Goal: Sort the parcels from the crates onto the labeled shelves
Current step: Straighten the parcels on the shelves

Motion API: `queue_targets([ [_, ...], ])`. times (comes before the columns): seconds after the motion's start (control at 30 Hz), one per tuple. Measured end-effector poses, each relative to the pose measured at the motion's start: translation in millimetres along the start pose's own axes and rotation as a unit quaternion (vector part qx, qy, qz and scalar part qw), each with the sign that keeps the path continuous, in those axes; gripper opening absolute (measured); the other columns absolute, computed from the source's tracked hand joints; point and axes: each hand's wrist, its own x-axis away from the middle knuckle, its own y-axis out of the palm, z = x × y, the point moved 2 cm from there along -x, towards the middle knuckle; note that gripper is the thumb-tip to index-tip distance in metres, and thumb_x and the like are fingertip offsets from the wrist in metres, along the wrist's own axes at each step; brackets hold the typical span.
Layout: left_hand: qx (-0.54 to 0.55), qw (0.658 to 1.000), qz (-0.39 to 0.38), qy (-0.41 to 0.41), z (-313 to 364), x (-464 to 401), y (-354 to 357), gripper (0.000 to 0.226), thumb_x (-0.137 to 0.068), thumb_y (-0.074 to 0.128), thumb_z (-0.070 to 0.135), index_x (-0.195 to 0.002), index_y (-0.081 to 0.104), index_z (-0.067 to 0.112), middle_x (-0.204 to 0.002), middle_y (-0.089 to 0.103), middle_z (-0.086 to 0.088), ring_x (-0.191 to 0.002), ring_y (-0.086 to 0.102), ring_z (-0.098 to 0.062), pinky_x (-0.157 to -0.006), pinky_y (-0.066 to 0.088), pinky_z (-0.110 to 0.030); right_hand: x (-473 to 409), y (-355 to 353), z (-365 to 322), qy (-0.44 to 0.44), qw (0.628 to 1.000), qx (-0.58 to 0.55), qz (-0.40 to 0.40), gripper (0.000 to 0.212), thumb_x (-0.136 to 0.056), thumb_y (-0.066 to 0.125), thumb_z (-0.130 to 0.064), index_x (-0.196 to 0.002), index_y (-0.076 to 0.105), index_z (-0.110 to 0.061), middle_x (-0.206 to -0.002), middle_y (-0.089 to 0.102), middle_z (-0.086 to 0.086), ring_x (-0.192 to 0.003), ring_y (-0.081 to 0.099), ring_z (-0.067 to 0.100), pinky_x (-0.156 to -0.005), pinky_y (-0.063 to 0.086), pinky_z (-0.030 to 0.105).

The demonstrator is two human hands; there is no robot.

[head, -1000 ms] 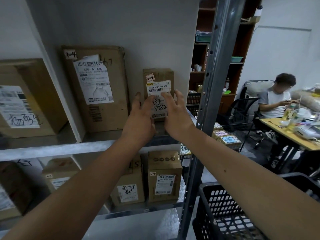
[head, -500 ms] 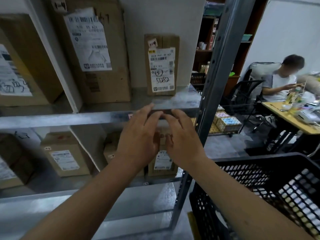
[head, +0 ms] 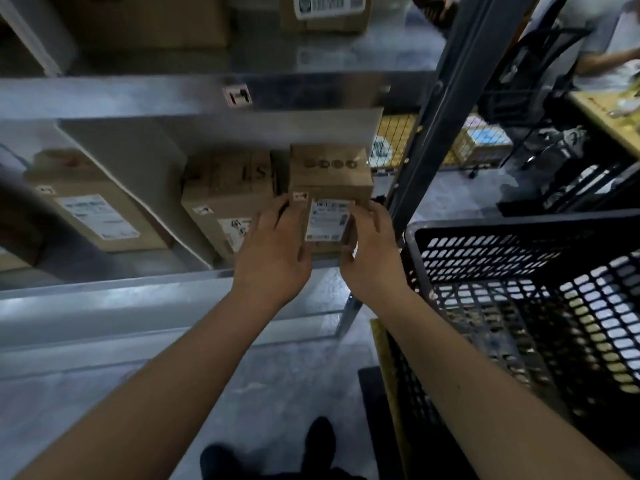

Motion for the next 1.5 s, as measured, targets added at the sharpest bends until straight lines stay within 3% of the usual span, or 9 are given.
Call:
queue_targets([
  [0.13, 0.034, 0.998, -0.029, -0.034, -20.1, 6.4, 40.9, 0.068, -0.088, 0.067, 0.013, -0.151, 0.043, 0.024, -0.161, 0.031, -0.013, -0.142, 0.040, -0.037, -0.111, 0.047, -0.053, 2.1, 36.6, 19.3, 0.060, 0.997, -0.041, -0.024, 0.071, -0.083, 0.066, -0.001, -0.145, 0.037, -0.019, -0.154, 0.030, 0.011, -0.126, 0.054, 0.033, -0.098, 0.056, 0.042],
  [0.27, 0.038, 0.997, -0.058, -0.033, -41.0, 13.5, 75.9, 0.075, -0.089, 0.067, 0.015, -0.154, 0.033, 0.028, -0.160, 0.026, -0.016, -0.136, 0.044, -0.041, -0.102, 0.053, -0.052, 2.6, 63.3, 31.8, 0.067, 0.996, -0.052, -0.017, 0.077, -0.086, 0.067, -0.002, -0.153, 0.031, -0.018, -0.161, 0.020, 0.013, -0.139, 0.043, 0.034, -0.108, 0.050, 0.050],
  [0.53, 0.062, 0.996, -0.052, -0.023, -57.6, 10.6, 108.4, 0.074, -0.088, 0.070, 0.017, -0.155, 0.038, 0.028, -0.166, 0.022, -0.014, -0.145, 0.041, -0.034, -0.108, 0.048, -0.039, 6.9, 84.6, 51.8, 0.059, 0.997, -0.053, 0.025, 0.073, -0.092, 0.070, -0.012, -0.153, 0.035, -0.033, -0.170, 0.000, 0.011, -0.152, 0.032, 0.032, -0.112, 0.048, 0.044],
  [0.73, 0.092, 0.995, -0.036, -0.007, -61.2, 3.1, 120.6, 0.073, -0.089, 0.076, 0.020, -0.151, 0.039, 0.026, -0.164, 0.026, -0.011, -0.145, 0.038, -0.026, -0.107, 0.038, -0.023, 3.7, 99.5, 55.5, 0.083, 0.992, -0.085, 0.039, 0.073, -0.092, 0.072, -0.013, -0.156, 0.037, -0.023, -0.171, 0.001, 0.018, -0.157, 0.015, 0.032, -0.116, 0.034, 0.031],
  [0.87, 0.083, 0.996, -0.029, 0.021, -68.5, -2.5, 125.2, 0.077, -0.087, 0.076, 0.016, -0.152, 0.036, 0.027, -0.161, 0.030, -0.013, -0.139, 0.045, -0.031, -0.102, 0.047, -0.031, -1.1, 101.7, 60.3, 0.079, 0.993, -0.074, 0.039, 0.073, -0.093, 0.072, -0.010, -0.156, 0.037, -0.019, -0.172, -0.002, 0.017, -0.156, 0.016, 0.028, -0.115, 0.033, 0.028],
  [0.97, 0.091, 0.994, -0.040, 0.046, -73.4, -1.9, 130.5, 0.082, -0.087, 0.076, 0.016, -0.156, 0.034, 0.029, -0.163, 0.027, -0.017, -0.135, 0.049, -0.036, -0.100, 0.053, -0.039, -5.1, 106.1, 66.7, 0.054, 0.997, -0.047, 0.041, 0.076, -0.091, 0.072, -0.006, -0.157, 0.036, -0.018, -0.172, -0.005, 0.018, -0.156, 0.021, 0.031, -0.119, 0.038, 0.039],
  [1.17, 0.134, 0.987, -0.050, 0.069, -85.4, 4.5, 138.6, 0.088, -0.086, 0.075, 0.014, -0.159, 0.027, 0.026, -0.167, 0.018, -0.018, -0.150, 0.035, -0.036, -0.118, 0.043, -0.046, -3.8, 111.9, 69.0, 0.036, 0.997, -0.013, 0.060, 0.081, -0.085, 0.076, -0.003, -0.153, 0.036, -0.017, -0.170, 0.005, 0.014, -0.148, 0.037, 0.032, -0.109, 0.042, 0.031],
  [1.4, 0.096, 0.991, -0.052, 0.083, -90.1, 11.5, 136.5, 0.090, -0.092, 0.068, 0.015, -0.163, 0.017, 0.036, -0.171, 0.009, -0.015, -0.146, 0.042, -0.038, -0.108, 0.052, -0.045, -4.8, 111.2, 82.0, -0.012, 0.999, 0.022, 0.036, 0.086, -0.092, 0.069, -0.007, -0.160, 0.021, -0.026, -0.172, 0.002, 0.008, -0.143, 0.043, 0.031, -0.101, 0.056, 0.044],
  [1.5, 0.075, 0.992, -0.054, 0.084, -87.3, 10.2, 138.3, 0.093, -0.092, 0.068, 0.017, -0.164, 0.012, 0.039, -0.172, 0.007, -0.014, -0.145, 0.043, -0.037, -0.106, 0.052, -0.042, -4.5, 112.0, 87.8, -0.032, 0.998, 0.008, 0.048, 0.094, -0.092, 0.070, -0.007, -0.162, 0.012, -0.030, -0.170, 0.006, 0.006, -0.146, 0.038, 0.027, -0.106, 0.052, 0.042],
])
